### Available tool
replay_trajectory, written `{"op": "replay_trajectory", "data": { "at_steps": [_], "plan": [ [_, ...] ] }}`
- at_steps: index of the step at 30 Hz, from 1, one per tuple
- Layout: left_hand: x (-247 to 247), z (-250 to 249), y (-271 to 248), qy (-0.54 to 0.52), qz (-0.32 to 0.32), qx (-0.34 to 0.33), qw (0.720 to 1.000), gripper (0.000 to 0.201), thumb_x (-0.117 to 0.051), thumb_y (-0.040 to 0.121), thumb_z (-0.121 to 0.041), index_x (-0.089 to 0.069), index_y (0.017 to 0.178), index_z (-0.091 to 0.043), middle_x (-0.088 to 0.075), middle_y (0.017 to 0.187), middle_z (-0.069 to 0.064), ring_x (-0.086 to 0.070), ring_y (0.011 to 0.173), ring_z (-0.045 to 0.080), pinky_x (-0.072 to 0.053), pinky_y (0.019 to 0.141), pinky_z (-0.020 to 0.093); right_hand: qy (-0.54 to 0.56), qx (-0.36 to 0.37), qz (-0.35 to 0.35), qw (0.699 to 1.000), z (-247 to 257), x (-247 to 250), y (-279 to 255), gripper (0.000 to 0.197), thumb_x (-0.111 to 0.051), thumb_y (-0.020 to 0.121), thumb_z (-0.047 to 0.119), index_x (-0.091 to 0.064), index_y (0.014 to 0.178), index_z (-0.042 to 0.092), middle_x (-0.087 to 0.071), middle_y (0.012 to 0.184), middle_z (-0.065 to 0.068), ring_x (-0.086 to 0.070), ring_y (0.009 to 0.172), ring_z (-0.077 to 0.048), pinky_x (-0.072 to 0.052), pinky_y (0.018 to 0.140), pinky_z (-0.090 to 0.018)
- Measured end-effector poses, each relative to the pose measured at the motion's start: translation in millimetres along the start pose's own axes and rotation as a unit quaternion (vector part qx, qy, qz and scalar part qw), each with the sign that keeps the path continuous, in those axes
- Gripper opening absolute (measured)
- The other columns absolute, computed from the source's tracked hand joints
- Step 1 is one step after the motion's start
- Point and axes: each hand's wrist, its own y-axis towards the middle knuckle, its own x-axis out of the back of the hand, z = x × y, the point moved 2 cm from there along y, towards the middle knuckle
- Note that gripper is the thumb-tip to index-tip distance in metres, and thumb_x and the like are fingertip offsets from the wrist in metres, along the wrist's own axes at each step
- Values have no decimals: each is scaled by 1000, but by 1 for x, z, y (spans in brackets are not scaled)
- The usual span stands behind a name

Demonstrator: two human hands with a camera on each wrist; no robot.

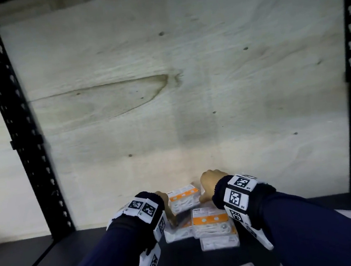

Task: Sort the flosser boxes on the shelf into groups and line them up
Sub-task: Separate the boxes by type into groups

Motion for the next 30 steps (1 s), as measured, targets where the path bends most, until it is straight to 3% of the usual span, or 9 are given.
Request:
{"op": "replay_trajectory", "data": {
  "at_steps": [3,7,9,12,14,18,22,26,30],
  "plan": [
    [1,7,0,-2,13,13,1000,53,-61,88,-34,-31,50,-13,-29,20,-2,-38,31,6,-24,32,13,68,-25,-35,997,-12,1,7,43,-53,90,35,-43,60,6,-41,64,-4,-40,55,-16,-40,59,-27],
    [6,17,-5,-114,62,36,991,43,-62,88,-36,-46,55,-12,-47,30,-7,-39,49,10,-31,46,16,191,-65,-29,979,-29,5,11,40,-63,81,26,-37,54,11,-39,59,-1,-36,52,-12,-27,45,-22],
    [5,24,-4,-205,122,32,971,33,-57,91,-34,-55,70,-8,-56,59,2,-49,55,11,-40,51,16,231,-62,-16,971,-36,3,14,27,-64,78,20,-47,60,9,-52,67,-7,-46,61,-15,-35,51,-22],
    [-2,30,-5,-308,193,34,931,31,-47,97,-34,-57,86,-7,-58,77,6,-56,65,13,-46,55,17,266,-55,1,962,-42,-3,15,16,-64,79,15,-56,67,9,-69,107,-20,-54,83,-19,-42,63,-25],
    [-8,31,-4,-351,207,36,912,34,-42,98,-33,-57,82,-7,-65,67,5,-62,58,12,-47,55,17,272,-57,11,961,-44,-5,14,12,-65,80,13,-65,83,1,-68,106,-18,-53,86,-19,-40,60,-23],
    [-12,25,-3,-353,167,9,920,30,-36,100,-11,-57,78,-10,-67,46,-7,-63,41,0,-46,48,12,266,-63,13,962,-44,-8,13,42,-66,78,11,-61,116,-7,-64,98,-15,-52,85,-19,-37,57,-22],
    [-8,16,-6,-319,137,-31,937,27,-42,98,-7,-61,112,5,-67,51,-6,-60,36,-2,-48,44,10,227,-61,1,972,-42,-8,13,46,-67,80,14,-58,121,-3,-63,123,-17,-51,88,-17,-37,56,-20],
    [-7,4,-7,-303,117,-12,946,41,-49,95,-38,-57,74,-4,-62,39,-3,-58,36,6,-50,44,16,172,-48,-12,984,-41,-9,12,50,-66,81,15,-52,128,1,-58,130,-14,-58,106,-23,-45,70,-27],
    [-5,-6,-11,-232,127,-21,964,42,-66,81,-46,-57,65,-9,-59,33,-6,-57,38,8,-48,55,20,143,-40,-23,989,-39,-10,11,49,-65,82,13,-51,128,3,-56,131,-14,-55,119,-27,-47,89,-30]
  ]
}}
